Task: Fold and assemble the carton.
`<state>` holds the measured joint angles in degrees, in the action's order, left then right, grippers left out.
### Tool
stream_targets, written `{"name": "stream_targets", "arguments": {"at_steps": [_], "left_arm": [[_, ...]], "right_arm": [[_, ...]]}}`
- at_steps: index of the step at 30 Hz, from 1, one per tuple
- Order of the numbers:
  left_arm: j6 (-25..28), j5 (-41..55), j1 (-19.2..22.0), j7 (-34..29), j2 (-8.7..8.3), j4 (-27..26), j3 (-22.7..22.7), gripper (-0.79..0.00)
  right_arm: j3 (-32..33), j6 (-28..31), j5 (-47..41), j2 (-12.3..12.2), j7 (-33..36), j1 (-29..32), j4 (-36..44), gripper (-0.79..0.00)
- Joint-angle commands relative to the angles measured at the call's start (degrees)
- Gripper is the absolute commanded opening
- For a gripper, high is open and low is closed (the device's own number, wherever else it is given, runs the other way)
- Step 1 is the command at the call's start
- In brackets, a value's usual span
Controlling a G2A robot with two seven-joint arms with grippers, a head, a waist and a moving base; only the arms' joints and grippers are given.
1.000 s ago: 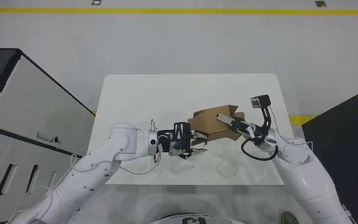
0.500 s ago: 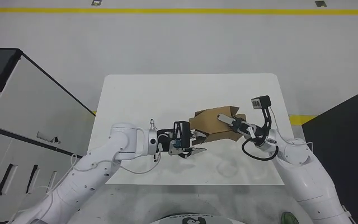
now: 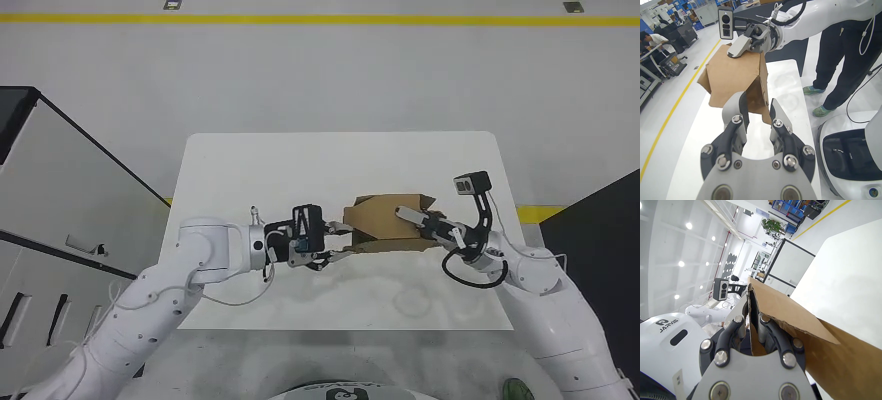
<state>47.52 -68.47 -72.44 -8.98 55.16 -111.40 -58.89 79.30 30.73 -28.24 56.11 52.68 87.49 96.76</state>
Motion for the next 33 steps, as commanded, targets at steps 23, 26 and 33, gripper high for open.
{"name": "stream_targets", "arguments": {"at_steps": [23,26,33], "left_arm": [[-2.44,1.44,-3.50,-3.13,-0.33,-0.13,-1.74,-0.785],[-2.19,3.08,-3.27,-4.16,-0.17,0.10,-0.96,-0.785],[-2.05,4.93,-1.16,-3.21,0.77,0.77,2.58,-0.785]], "right_arm": [[2.24,-1.29,-10.68,0.16,2.10,0.47,-2.56,-0.785],[2.27,-1.41,-12.59,0.30,2.42,0.38,-2.90,-0.785],[1.07,-1.51,-12.88,0.73,2.57,-0.45,-3.48,-0.785]]}}
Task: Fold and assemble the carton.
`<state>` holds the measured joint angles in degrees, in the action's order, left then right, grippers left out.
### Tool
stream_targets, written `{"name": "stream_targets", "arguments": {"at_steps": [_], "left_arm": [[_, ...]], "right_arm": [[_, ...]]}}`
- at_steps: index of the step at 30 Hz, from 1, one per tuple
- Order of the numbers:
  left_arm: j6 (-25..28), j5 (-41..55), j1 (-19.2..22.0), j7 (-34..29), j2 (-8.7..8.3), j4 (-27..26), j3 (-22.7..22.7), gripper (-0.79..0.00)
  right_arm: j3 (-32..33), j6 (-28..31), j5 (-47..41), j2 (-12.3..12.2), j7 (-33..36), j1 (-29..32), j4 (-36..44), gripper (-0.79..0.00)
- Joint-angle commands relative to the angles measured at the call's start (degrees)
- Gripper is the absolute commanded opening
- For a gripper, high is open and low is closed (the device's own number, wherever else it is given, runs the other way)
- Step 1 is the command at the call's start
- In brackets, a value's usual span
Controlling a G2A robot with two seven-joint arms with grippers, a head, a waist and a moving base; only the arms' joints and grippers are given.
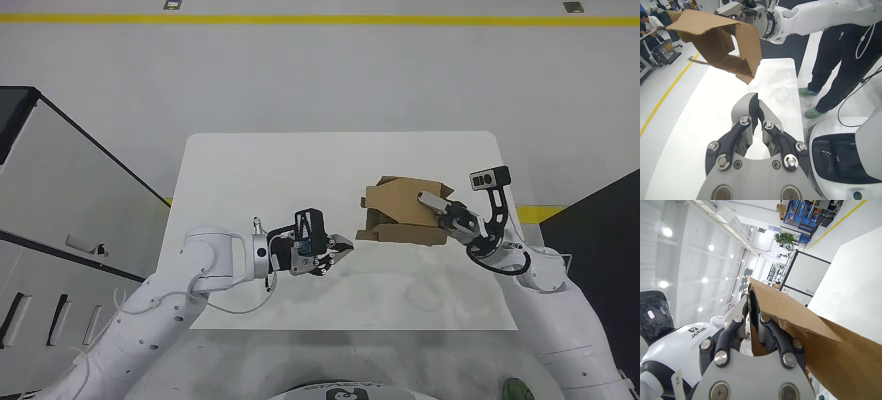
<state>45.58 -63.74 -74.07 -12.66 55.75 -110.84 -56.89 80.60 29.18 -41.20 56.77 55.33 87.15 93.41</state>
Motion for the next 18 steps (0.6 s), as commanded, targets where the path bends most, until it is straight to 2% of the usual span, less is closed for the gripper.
{"name": "stream_targets", "arguments": {"at_steps": [1,10,18], "left_arm": [[-0.16,0.26,0.87,0.66,0.32,0.42,0.99,-0.785],[-0.55,0.59,3.28,1.79,1.22,2.16,3.10,-0.785],[-0.91,-0.10,3.96,1.40,1.47,2.83,3.14,-0.785]], "right_arm": [[-0.40,0.11,0.17,0.14,-0.17,-0.20,-0.22,-0.785],[-2.09,0.15,1.07,0.70,-0.73,-0.67,-0.99,-0.785],[-2.83,-1.38,-0.77,0.95,2.12,-1.26,-1.76,-0.785]]}}
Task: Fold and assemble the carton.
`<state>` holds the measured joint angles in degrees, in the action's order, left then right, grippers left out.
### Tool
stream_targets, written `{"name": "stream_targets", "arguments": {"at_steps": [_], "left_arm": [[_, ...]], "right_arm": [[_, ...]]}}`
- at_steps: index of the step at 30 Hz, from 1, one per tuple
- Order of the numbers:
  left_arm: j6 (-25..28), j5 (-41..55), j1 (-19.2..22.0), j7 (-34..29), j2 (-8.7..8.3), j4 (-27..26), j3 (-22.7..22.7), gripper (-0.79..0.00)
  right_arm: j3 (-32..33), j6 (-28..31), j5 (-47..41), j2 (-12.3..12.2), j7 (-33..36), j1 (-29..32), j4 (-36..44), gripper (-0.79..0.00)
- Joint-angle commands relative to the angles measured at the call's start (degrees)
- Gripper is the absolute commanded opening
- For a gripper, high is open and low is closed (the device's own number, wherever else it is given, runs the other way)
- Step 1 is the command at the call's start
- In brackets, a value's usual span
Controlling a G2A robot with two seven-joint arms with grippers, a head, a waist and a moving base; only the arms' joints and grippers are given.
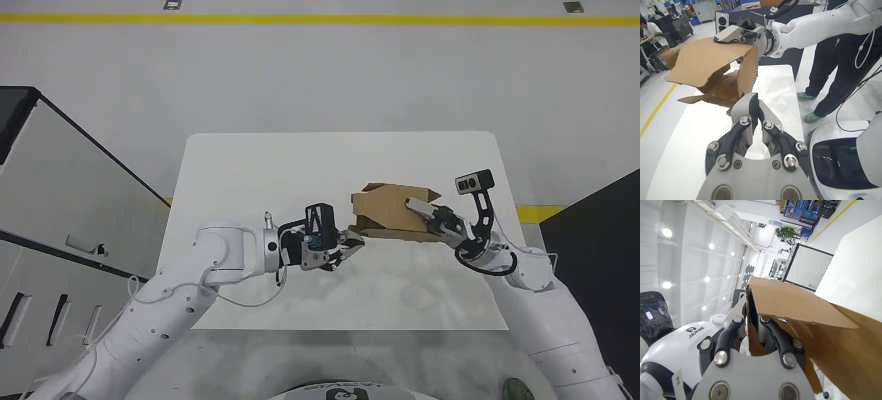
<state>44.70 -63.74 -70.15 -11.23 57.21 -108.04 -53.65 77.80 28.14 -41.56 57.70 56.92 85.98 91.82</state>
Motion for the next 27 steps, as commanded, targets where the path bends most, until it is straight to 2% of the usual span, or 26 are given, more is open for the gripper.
{"name": "stream_targets", "arguments": {"at_steps": [1,27], "left_arm": [[0.00,-0.12,0.05,0.00,0.02,0.08,-0.17,-0.785],[0.91,0.19,0.30,-0.83,0.27,1.40,-1.06,-0.785]], "right_arm": [[-0.07,-0.72,-0.80,0.04,1.03,-0.16,-0.31,-0.785],[-2.66,-10.01,-3.25,0.67,9.98,-4.05,-5.43,-0.785]]}}
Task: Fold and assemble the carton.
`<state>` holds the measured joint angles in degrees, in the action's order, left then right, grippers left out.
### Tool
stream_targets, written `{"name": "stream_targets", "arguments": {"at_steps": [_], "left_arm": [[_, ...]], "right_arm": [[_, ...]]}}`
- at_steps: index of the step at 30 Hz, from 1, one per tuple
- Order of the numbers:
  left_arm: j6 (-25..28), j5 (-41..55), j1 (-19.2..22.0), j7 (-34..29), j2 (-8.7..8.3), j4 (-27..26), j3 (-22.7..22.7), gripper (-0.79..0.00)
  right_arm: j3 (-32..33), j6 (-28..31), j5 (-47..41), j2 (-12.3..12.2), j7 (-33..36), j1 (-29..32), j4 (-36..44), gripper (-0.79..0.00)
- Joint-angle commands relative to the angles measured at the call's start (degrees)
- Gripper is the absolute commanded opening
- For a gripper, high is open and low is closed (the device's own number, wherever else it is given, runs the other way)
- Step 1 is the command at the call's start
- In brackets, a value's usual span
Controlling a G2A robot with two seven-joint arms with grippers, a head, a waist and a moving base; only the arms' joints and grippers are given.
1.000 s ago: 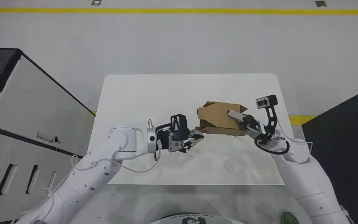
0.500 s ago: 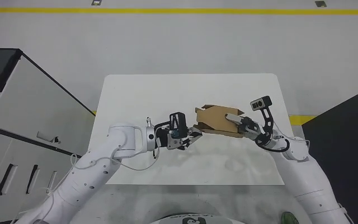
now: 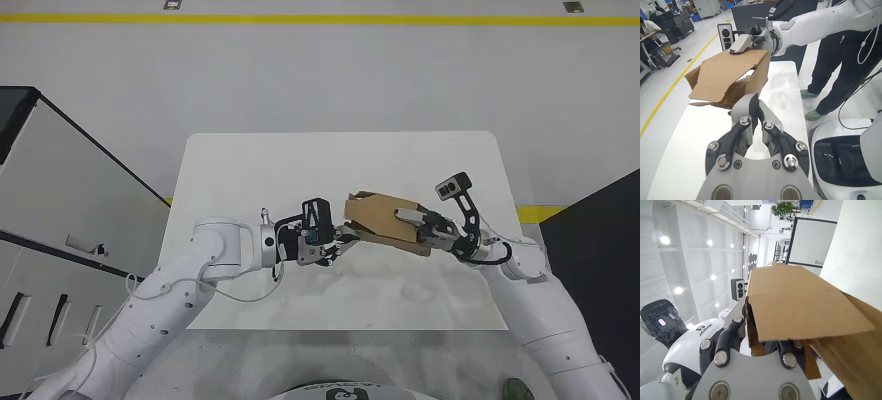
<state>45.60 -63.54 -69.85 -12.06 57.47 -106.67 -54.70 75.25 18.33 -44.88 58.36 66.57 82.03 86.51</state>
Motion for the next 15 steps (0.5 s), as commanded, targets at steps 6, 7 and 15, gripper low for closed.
{"name": "stream_targets", "arguments": {"at_steps": [6,7,15], "left_arm": [[0.14,-0.03,0.05,0.02,0.10,0.25,-0.06,-0.785],[0.18,-0.09,0.06,0.08,0.11,0.29,-0.07,-0.785],[0.42,-0.31,0.02,0.46,0.17,0.44,-0.34,-0.785]], "right_arm": [[-0.13,-0.61,0.45,0.09,1.15,-0.67,-0.89,-0.785],[0.06,-0.20,0.44,0.12,0.71,-0.67,-1.05,-0.785],[1.50,1.50,1.01,0.19,-1.55,-0.41,-1.46,-0.785]]}}
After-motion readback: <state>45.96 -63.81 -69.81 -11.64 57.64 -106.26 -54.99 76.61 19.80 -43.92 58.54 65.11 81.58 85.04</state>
